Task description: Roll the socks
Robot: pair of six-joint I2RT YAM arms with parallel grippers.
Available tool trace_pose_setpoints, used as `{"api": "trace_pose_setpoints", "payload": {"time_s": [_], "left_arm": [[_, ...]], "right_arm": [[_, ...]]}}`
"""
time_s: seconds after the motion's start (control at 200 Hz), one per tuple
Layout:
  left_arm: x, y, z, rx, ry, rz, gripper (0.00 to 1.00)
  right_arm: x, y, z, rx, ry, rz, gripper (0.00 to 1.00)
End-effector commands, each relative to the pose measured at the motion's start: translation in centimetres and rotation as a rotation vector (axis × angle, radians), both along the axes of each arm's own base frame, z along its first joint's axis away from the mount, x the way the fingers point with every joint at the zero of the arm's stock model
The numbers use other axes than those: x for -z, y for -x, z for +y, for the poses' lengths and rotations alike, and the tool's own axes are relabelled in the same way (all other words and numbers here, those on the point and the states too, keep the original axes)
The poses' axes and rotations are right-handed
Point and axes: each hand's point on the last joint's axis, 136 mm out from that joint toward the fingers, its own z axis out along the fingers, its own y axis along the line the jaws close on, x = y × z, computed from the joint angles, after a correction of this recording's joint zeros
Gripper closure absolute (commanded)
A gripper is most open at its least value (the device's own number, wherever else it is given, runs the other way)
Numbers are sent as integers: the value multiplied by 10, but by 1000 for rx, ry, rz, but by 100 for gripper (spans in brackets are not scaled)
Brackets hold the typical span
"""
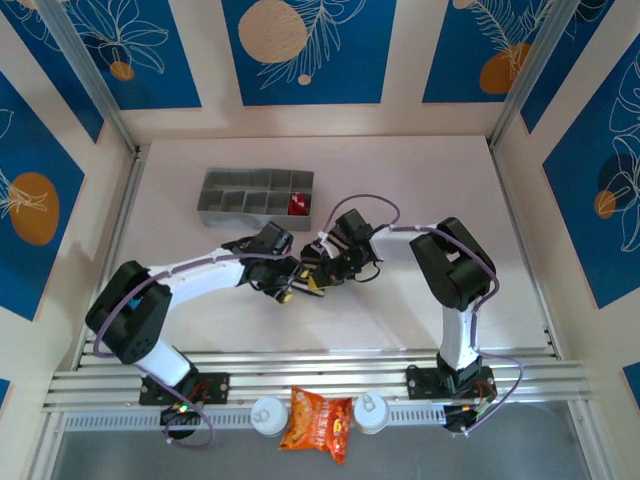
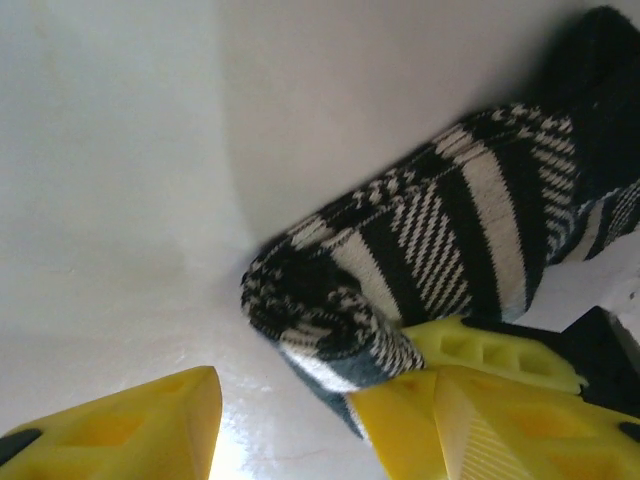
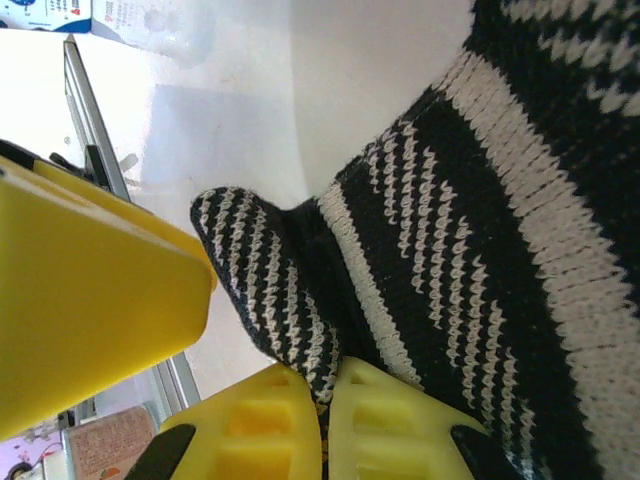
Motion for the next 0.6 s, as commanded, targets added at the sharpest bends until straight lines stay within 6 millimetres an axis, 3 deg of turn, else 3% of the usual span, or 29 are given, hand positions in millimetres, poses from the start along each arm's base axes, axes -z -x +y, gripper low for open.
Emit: {"api": "trace_pose_setpoints", "payload": {"time_s": [0.0, 0.255, 0.375, 0.465, 0.525, 0.595], "left_arm": [[11, -8, -1, -22, -24, -12, 46], [31, -8, 1, -32, -82, 51, 52], [40, 1, 6, -28, -149, 150, 65], [47, 15, 11, -28, -195, 250, 83], [51, 23, 14, -22, -228, 310, 87], [54, 32, 17, 1, -261, 371, 90]], "right_arm": [[18, 15, -11, 21, 83, 135, 100], [22, 14, -13, 54, 73, 223, 100], [25, 18, -13, 39, 82, 250, 100], [25, 20, -14, 21, 95, 216, 100], [24, 20, -13, 5, 102, 166, 100], [21, 21, -13, -20, 109, 83, 89]]}}
